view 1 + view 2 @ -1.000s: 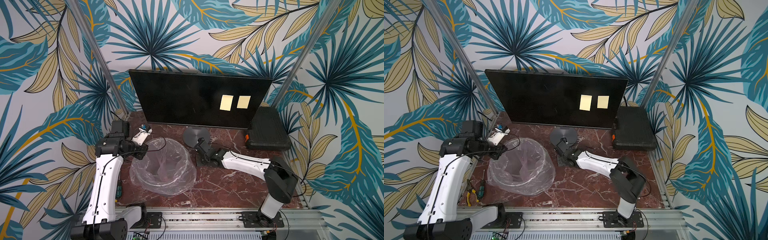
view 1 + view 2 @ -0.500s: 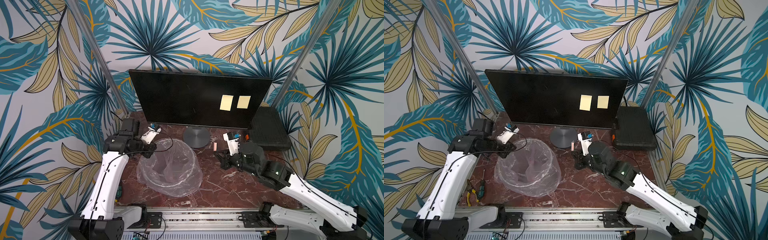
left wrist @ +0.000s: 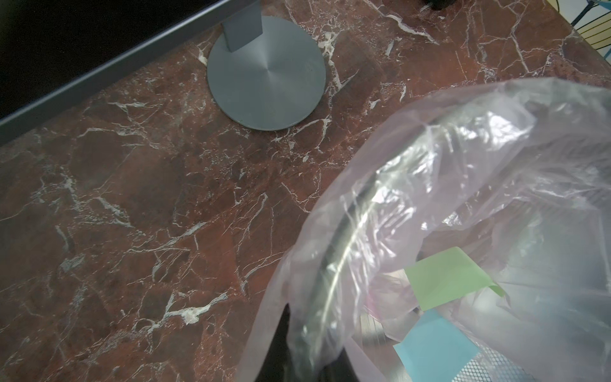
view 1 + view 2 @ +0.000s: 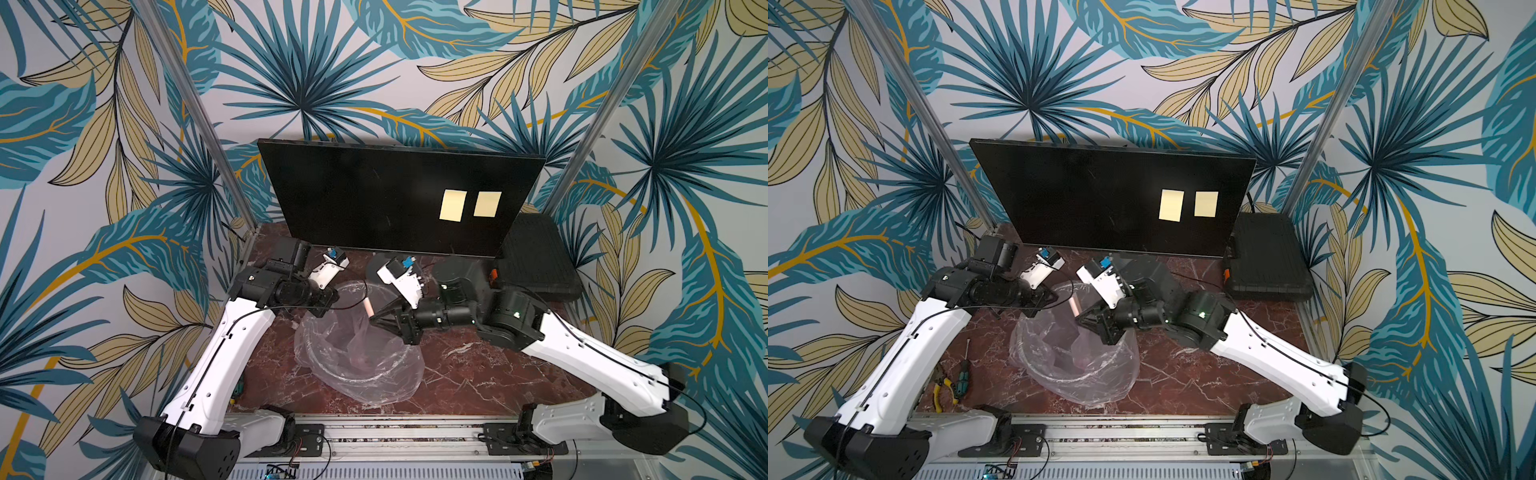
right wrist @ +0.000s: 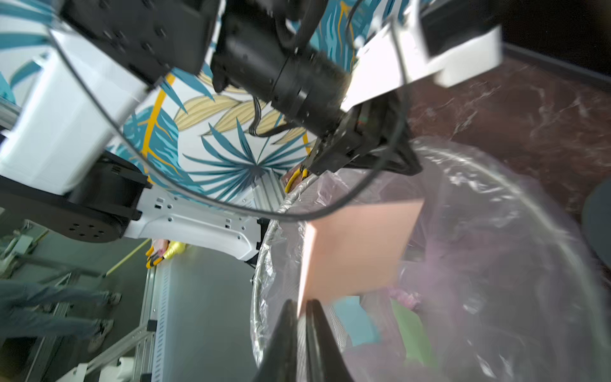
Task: Remove the sticky note from the monitor
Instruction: Place the sticky note in the trash bin.
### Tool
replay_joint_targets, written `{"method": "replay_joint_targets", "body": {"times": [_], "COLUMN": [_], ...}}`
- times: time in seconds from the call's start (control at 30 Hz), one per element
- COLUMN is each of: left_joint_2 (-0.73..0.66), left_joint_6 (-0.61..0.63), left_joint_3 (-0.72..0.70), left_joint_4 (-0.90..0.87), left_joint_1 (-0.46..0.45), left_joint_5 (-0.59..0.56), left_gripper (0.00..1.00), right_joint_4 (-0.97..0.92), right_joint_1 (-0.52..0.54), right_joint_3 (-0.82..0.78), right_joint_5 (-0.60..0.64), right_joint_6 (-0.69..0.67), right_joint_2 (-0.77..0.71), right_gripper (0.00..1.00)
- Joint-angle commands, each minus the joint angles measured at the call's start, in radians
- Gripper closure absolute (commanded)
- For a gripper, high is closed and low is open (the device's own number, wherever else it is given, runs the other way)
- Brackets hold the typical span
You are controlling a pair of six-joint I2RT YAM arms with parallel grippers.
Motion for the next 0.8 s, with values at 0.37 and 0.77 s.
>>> {"method": "replay_joint_targets", "body": {"times": [0.37, 0.77], "left_joint_2": [0.001, -0.005], "left_joint_6": [-0.018, 0.006], "left_joint_3": [0.02, 0.138], "left_joint_4": [-0.085, -0.122], "left_joint_1": [-0.016, -0.017], "left_joint_5": [0.018, 0.058], "left_gripper": [0.79, 0.25], "right_joint_4": [-0.061, -0.075], "right_joint_1": [0.011, 0.01], "right_joint_3": [-0.088, -0.12], "right_joint_5": [0.031, -0.016], "right_joint_6": [-0.027, -0.038], "right_joint_2": [0.001, -0.024], "right_gripper": [0.27, 0.24]}}
